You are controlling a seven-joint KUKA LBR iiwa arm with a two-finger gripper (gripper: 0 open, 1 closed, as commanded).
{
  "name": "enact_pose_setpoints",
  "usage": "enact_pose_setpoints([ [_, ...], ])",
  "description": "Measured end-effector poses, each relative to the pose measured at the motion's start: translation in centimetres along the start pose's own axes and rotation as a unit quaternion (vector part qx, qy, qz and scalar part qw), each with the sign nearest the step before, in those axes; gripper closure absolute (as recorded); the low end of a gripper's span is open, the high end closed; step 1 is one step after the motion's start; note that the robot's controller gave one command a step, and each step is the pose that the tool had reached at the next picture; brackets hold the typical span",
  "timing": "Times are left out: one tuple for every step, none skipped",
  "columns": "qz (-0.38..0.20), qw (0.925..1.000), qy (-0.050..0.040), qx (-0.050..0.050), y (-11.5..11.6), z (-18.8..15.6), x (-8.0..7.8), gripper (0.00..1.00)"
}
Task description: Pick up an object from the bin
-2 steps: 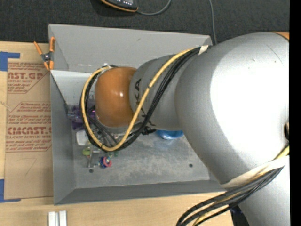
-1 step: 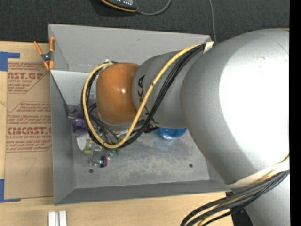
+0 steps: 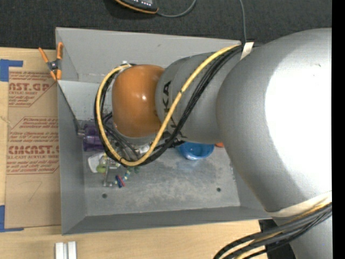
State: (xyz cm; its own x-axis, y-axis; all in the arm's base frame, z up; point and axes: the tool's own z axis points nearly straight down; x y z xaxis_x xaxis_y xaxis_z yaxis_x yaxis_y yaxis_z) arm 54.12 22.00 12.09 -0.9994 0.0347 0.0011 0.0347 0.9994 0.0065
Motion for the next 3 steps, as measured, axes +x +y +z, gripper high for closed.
enact_pose_setpoints([
  [0.000,1.0000,-0.0009,0.000,0.1,-2.1,-0.1,1.00],
  [0.000,1.0000,-0.0013,-0.001,0.1,-3.8,-0.1,1.00],
  [0.000,1.0000,-0.0025,-0.001,0.1,-5.3,-0.1,1.00],
])
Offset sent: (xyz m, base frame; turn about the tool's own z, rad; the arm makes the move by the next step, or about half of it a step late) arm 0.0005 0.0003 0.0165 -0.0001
